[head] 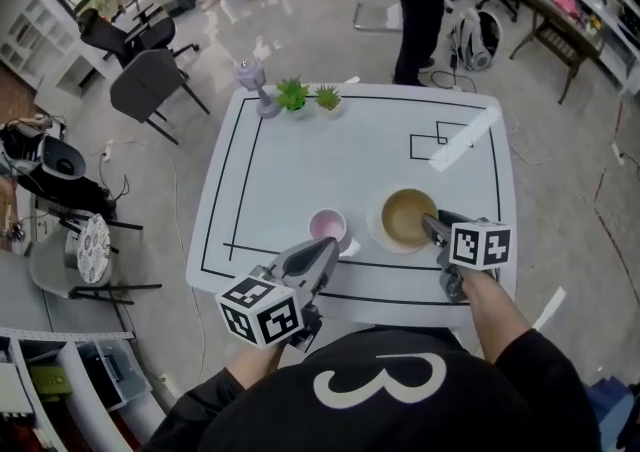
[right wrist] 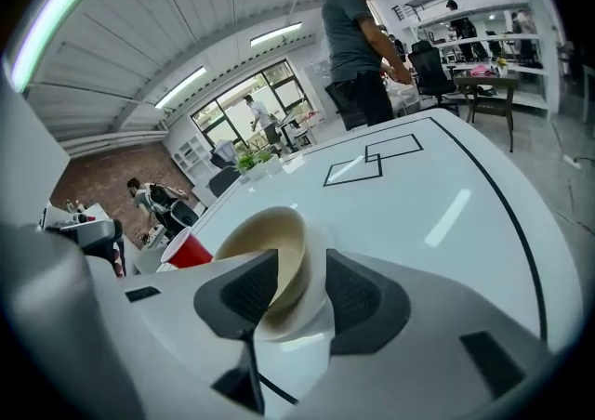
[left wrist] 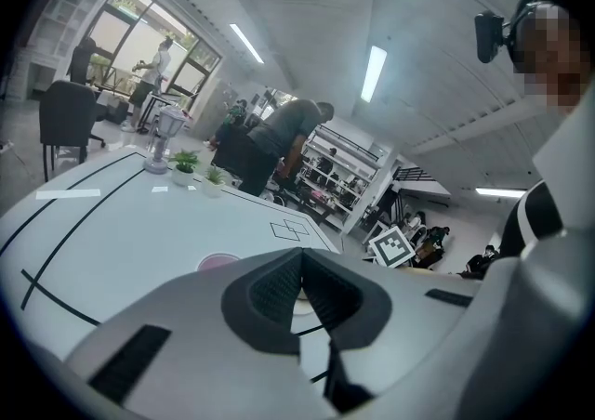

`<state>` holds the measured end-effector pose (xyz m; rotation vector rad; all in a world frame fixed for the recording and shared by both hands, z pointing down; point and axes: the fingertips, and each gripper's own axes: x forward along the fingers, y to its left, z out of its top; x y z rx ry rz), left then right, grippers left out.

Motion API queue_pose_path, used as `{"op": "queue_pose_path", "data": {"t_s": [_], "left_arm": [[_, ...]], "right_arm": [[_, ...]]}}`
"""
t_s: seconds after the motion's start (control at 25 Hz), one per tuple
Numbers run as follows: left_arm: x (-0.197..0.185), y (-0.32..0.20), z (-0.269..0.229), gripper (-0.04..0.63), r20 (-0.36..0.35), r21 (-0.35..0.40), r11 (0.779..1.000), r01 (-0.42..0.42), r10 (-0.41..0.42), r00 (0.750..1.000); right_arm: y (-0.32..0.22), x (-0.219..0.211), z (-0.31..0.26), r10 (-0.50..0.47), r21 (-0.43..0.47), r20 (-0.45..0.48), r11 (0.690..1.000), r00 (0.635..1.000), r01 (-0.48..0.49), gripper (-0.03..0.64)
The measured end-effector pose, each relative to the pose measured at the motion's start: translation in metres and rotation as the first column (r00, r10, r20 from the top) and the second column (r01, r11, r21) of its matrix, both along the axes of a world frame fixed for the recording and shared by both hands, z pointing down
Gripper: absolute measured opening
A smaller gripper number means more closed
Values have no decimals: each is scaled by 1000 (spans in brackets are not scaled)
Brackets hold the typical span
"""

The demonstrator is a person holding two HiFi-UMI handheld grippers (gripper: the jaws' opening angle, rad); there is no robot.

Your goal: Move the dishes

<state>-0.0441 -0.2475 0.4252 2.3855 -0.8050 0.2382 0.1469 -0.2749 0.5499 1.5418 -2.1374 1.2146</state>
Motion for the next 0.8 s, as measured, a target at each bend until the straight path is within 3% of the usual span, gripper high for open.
{"op": "queue_pose_path", "data": {"t_s": [0.36, 0.8], "left_arm": [[-4, 2, 4, 2, 14, -12, 1000, 0, 0, 1000], [-19, 17, 4, 3, 3, -11, 1000, 15, -15, 1000]], "right_arm": [[-7, 6, -2, 63, 7, -15, 998, 998, -63, 23], [3, 3, -32, 86, 68, 9, 994, 996, -87, 23]]}}
